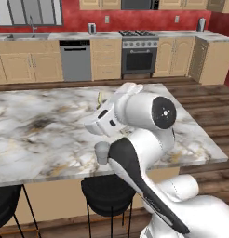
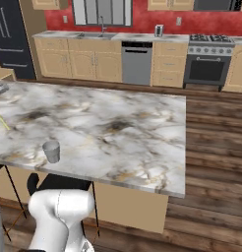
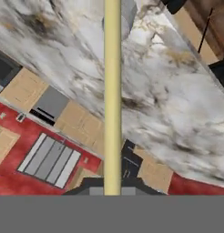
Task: Take a straw from the drawer in front and place it inside the glass cup on the dining counter.
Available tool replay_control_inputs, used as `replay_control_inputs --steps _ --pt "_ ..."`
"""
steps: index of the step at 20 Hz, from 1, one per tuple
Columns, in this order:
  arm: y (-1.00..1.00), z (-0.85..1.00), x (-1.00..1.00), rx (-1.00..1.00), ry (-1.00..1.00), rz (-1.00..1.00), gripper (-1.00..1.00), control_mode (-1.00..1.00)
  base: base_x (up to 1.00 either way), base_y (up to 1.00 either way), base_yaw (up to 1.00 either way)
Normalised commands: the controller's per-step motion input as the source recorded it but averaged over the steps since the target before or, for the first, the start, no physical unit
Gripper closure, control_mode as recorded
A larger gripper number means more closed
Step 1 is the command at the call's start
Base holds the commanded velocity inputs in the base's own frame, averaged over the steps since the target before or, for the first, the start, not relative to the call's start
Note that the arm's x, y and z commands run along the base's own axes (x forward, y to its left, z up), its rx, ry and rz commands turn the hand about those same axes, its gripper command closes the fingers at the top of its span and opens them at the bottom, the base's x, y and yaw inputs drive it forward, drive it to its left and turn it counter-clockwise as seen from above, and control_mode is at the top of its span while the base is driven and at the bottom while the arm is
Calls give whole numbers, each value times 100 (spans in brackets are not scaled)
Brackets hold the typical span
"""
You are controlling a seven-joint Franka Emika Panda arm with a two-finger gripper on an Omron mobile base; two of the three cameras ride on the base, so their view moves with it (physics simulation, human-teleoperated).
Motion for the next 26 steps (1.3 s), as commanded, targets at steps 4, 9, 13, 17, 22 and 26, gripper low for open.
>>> replay_control_inputs --steps 4,9,13,17,22,26 --pt "10 -30 61 -11 -28 -58 100 -100 0 0 0" --pt "8 -42 52 -2 -22 -63 100 -100 0 0 0" --pt "11 -39 28 3 -15 -66 100 -100 0 0 0" --pt "19 -20 11 2 -24 -58 100 -100 0 0 0" --pt "3 -9 1 3 -29 -41 100 -100 0 0 0" --pt "-7 -13 0 4 -37 -11 100 -100 0 0 0"
